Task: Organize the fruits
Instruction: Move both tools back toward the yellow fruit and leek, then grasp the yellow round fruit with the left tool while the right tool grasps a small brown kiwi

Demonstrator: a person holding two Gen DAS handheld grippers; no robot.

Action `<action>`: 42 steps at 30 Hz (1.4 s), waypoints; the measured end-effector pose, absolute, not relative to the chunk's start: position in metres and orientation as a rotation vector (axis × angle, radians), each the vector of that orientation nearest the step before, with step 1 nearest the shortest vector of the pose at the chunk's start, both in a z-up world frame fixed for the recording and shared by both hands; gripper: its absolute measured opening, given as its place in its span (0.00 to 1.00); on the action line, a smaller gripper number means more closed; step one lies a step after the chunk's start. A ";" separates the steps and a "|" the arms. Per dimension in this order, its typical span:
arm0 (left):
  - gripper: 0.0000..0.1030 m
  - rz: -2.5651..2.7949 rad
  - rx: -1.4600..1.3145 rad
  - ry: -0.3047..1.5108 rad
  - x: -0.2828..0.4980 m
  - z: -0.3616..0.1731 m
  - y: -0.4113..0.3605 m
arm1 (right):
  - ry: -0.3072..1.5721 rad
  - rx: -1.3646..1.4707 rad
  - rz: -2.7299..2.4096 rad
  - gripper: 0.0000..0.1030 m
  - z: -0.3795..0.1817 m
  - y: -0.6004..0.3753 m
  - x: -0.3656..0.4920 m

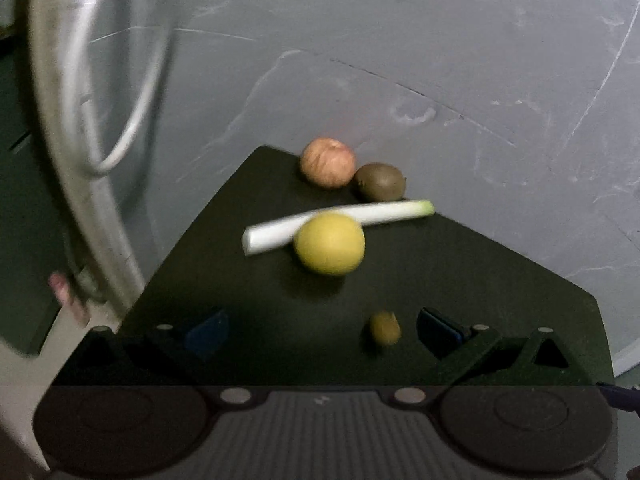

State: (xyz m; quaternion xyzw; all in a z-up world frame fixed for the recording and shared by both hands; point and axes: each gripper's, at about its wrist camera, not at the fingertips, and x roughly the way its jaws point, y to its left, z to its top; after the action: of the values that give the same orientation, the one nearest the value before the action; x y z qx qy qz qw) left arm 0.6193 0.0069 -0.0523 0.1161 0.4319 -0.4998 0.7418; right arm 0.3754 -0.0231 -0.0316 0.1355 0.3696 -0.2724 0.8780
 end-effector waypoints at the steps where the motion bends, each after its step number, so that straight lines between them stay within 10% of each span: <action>1: 0.99 -1.108 0.261 0.953 0.626 -0.056 -0.001 | 0.789 0.266 -0.570 0.99 -0.035 -0.026 0.387; 22: 0.96 -1.217 0.239 1.102 0.674 -0.108 -0.072 | 0.948 0.140 -0.528 0.50 -0.099 -0.057 0.520; 42: 0.62 -1.143 0.164 1.122 0.671 -0.109 -0.080 | 0.948 0.193 -0.531 0.27 -0.110 -0.069 0.527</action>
State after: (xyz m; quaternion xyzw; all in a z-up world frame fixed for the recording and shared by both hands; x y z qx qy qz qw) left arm 0.6710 -0.0799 -0.1087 0.0733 0.5025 -0.5117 0.6930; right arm 0.5271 -0.0692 -0.1096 0.0916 0.4504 -0.2523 0.8515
